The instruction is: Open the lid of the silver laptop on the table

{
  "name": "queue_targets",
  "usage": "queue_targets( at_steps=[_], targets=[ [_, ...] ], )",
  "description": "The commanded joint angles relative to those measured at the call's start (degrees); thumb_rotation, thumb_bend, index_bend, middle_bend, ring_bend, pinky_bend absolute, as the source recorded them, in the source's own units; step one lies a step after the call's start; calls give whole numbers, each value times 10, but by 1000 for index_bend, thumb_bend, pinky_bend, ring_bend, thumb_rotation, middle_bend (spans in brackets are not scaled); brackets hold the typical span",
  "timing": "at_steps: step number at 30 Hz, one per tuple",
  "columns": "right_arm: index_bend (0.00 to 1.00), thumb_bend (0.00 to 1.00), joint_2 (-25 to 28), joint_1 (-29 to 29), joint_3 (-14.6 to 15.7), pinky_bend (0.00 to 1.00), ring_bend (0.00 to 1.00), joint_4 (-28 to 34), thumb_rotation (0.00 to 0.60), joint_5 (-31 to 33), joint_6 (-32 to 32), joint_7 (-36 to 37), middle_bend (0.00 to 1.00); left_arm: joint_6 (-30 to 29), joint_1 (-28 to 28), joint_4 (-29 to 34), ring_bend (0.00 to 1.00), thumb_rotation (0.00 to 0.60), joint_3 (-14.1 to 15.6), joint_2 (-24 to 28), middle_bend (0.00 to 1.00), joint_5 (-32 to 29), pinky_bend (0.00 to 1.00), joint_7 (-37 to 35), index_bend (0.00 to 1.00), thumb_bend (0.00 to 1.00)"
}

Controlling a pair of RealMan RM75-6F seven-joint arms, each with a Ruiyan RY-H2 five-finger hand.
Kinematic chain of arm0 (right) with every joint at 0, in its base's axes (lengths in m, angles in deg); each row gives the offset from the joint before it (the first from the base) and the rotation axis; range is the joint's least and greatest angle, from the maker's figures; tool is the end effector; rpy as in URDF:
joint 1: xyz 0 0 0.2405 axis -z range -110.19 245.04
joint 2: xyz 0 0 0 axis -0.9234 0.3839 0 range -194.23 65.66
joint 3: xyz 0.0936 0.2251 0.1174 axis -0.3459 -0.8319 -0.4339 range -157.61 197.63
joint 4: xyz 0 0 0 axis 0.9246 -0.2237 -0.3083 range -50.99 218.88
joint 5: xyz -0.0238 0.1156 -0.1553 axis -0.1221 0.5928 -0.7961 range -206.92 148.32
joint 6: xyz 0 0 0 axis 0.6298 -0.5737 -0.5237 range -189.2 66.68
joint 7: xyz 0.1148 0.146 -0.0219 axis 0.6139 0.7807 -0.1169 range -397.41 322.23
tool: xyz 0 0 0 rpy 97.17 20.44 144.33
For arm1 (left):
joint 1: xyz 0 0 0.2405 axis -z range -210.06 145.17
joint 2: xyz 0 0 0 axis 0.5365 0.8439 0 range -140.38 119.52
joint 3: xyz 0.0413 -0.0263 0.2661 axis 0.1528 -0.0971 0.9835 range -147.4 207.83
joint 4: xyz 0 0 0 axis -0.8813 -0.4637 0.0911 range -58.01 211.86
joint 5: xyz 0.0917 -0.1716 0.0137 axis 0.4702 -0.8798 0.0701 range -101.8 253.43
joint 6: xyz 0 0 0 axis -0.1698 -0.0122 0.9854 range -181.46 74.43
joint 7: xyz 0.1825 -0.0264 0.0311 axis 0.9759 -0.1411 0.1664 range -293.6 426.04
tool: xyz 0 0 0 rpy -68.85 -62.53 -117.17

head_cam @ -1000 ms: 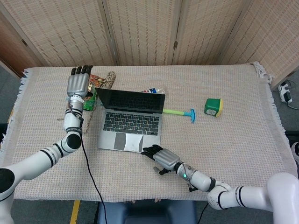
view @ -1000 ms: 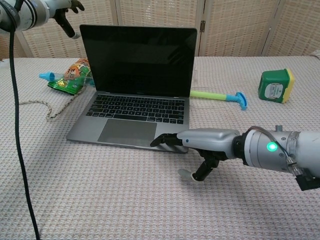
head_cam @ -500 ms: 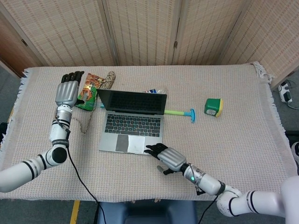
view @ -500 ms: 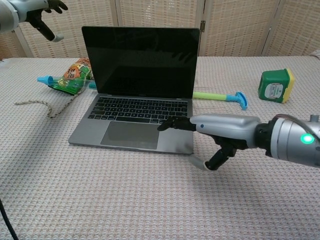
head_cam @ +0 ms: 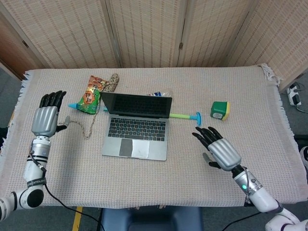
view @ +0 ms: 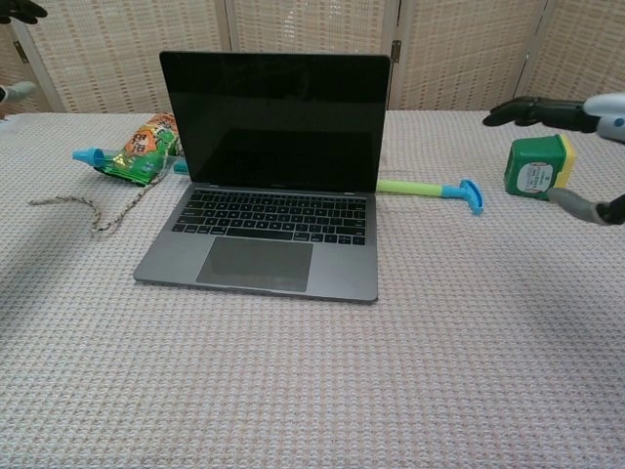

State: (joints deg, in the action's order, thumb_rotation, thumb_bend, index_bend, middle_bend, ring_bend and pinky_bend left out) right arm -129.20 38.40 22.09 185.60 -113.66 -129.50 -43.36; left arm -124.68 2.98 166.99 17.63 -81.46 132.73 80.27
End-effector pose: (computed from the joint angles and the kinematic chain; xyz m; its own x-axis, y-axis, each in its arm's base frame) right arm -0.2055 -0.3007 0.0965 0.4356 -0.2273 0.8710 -0.8567 -0.4017 0.3236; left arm -0.2240 0.4053 0.1545 0.3919 -0.0514 0.9186 0.9184 -0.0365 -0.3939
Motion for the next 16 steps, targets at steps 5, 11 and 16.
queue_targets(
  at_steps=[5, 11, 16],
  targets=[
    [0, 562, 41, 110, 24, 0, 35, -9, 600, 7, -120, 4, 0, -126, -122, 52, 7, 600, 96, 24, 88, 125, 0, -28, 84, 466],
    [0, 562, 34, 181, 25, 0, 53, -44, 600, -7, -209, 57, 0, -201, -190, 57, 7, 600, 126, 10, 88, 168, 0, -25, 89, 465],
    [0, 562, 23, 209, 29, 0, 62, -77, 600, -31, -232, 89, 0, -233, -224, 60, 7, 600, 138, 3, 89, 199, 0, -15, 90, 465]
  ],
)
